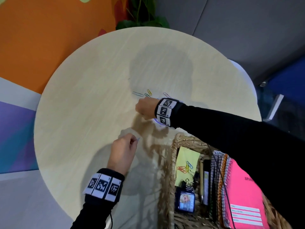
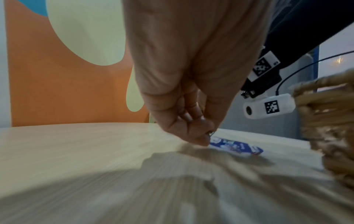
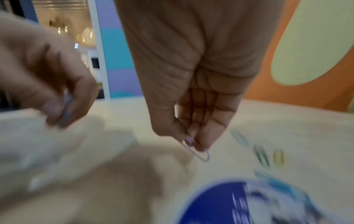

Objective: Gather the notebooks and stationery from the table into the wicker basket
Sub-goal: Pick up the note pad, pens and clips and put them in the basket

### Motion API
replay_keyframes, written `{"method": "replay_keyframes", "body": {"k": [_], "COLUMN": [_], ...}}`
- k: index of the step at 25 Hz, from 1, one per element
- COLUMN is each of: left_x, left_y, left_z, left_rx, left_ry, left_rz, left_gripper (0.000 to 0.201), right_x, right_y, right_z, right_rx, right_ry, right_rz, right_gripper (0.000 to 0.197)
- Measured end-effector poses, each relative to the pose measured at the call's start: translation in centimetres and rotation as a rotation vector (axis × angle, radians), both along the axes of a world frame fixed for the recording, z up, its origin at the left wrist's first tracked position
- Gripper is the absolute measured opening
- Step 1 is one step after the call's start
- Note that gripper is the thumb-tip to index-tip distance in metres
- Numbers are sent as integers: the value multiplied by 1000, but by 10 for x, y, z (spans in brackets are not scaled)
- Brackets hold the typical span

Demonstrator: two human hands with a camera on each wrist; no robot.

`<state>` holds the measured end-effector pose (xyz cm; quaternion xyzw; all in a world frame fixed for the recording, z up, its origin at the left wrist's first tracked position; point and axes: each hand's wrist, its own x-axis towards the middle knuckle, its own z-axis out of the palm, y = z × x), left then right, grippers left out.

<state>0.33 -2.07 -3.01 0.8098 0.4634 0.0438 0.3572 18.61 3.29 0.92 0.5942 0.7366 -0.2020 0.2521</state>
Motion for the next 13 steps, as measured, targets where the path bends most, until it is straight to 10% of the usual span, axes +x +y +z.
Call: {"method": "replay_keyframes", "body": {"k": [7,13], "left_x": [29,50], "left_y": [-32,-65], "left_z": [57,91], "left_rx": [-36,35], "left_ry": [-231,-302], "left_rz": [-65,-388], "left_gripper": [9,13], "right_x": [20,16], "right_y": [-130,-220], "right_z": [91,27], "right_rx": [177,-50], "right_ry": [322,241], "right_rz": [-420,-750], "right_gripper": [10,14]}}
